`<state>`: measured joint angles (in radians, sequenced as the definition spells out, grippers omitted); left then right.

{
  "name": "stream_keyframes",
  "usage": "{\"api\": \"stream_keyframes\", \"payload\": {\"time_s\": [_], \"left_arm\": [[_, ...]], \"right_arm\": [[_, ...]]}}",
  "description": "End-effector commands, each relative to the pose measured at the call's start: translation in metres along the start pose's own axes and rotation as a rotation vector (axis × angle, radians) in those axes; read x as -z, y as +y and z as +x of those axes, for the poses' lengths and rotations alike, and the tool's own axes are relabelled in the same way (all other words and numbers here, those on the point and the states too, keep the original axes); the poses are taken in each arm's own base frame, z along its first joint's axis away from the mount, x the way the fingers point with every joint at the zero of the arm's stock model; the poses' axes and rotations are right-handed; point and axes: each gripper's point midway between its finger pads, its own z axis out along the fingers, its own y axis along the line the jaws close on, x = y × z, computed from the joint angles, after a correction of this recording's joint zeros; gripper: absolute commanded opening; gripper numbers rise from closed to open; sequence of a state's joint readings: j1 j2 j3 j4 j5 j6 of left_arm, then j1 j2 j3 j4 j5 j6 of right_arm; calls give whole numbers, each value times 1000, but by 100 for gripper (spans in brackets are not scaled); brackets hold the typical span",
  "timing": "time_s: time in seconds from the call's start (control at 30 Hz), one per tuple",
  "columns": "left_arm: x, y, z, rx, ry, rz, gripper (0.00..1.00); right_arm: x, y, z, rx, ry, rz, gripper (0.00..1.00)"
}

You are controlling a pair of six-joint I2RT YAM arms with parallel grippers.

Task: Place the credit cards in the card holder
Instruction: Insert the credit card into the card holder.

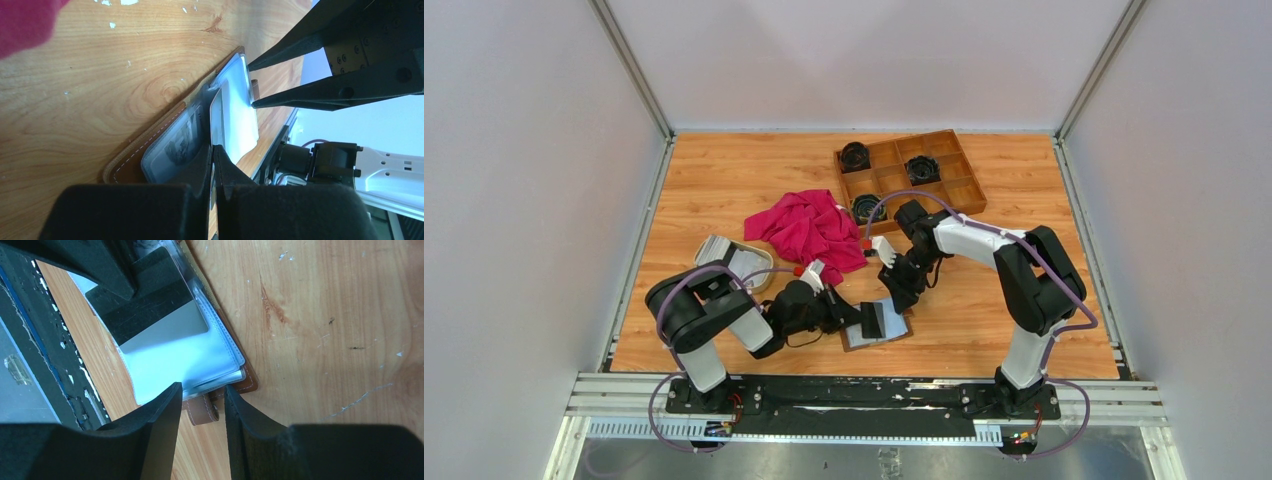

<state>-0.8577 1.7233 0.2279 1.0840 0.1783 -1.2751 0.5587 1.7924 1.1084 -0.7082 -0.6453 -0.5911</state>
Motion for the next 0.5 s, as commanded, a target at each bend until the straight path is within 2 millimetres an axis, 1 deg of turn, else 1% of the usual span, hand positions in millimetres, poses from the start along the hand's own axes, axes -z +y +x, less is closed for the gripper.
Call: {"api": "stream_keyframes", "payload": {"time_s": [0.0,0.1,0.23,0.4,0.47], "left_arm": [[2,21,1,-1,-45,-84,0],[1,17,7,0,-38,-76,0],[1,20,8,4,-39,-85,0],[3,24,9,10,-42,-85,0],[3,27,11,15,-39,-88,0]], "right_arm": [[-8,8,7,-15,55,-28,41],[-8,8,6,-17,55,-27,41],[-3,8,3,-17,51,-12,44],[9,5,-3,3,30,29,58],[15,2,-4,17,21,57,61]]}}
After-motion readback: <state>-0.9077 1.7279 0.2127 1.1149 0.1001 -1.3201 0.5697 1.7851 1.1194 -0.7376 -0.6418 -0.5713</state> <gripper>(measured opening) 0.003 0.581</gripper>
